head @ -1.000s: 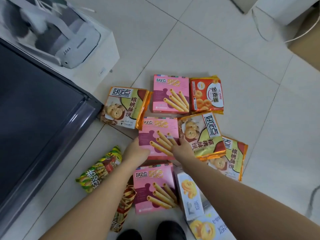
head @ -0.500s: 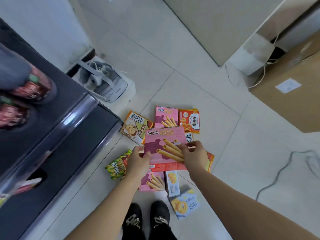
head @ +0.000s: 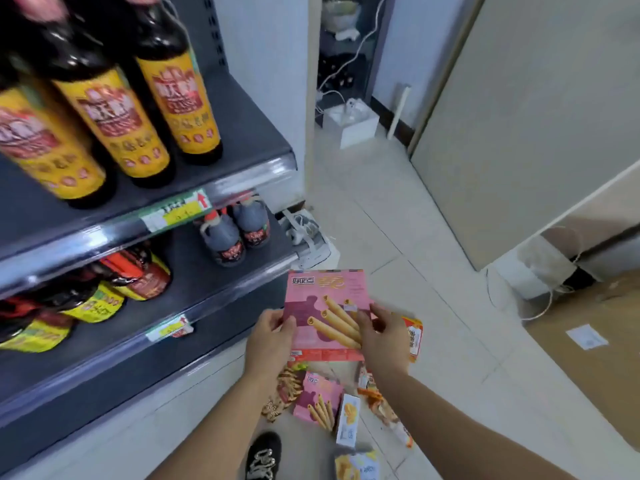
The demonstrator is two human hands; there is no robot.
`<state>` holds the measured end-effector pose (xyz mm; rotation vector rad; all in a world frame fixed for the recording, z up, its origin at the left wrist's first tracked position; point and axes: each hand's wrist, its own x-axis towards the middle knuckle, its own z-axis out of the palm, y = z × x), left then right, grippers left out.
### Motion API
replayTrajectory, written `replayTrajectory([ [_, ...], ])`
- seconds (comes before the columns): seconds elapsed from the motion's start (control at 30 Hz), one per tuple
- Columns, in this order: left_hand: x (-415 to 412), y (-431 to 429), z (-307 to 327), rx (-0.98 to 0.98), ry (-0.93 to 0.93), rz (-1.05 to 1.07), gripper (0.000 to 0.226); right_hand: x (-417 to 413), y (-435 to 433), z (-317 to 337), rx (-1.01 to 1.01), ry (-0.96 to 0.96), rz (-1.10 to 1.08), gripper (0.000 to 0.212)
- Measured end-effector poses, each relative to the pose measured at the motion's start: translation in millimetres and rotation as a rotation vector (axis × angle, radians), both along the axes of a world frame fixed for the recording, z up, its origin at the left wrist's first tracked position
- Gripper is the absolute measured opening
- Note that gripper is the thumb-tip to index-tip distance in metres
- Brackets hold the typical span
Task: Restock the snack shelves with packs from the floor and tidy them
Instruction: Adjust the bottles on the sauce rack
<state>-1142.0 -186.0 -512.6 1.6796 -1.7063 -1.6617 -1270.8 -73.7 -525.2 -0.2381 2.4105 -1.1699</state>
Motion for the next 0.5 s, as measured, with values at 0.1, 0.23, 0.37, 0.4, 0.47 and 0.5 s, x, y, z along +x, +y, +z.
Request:
replayTrajectory([
  [0.1,40.1,2.4,38.5,-0.047,0.022,0.171,0.008,29.9,-14.6,33.4,-0.046,0.054,0.177,0.048],
  [0.23,103.8,0.0,80.7,-0.099,0.027,0.396,0.006,75.1,-40.6,76.7,-0.125,0.088,0.352,0.031],
  [0.37,177.1,1.7,114.9,-0.198,0.027,0.586,0.010,133.8,-67.4,110.8,-0.217,0.090,0.534,0.026],
  [0.4,196.3,3.4,122.9,-0.222,0.011,0.616,0.015,151.0,-73.8,116.4,-0.244,0.077,0.581,0.027],
  [0.47,236.5,7.0,135.1,-0.282,-0.051,0.645,0.027,190.0,-85.4,130.4,-0.293,0.046,0.679,0.026],
  [0.5,257.0,9.2,139.4,-0.307,-0.066,0.668,0.030,210.0,-90.2,138.4,-0.316,0.045,0.723,0.026],
])
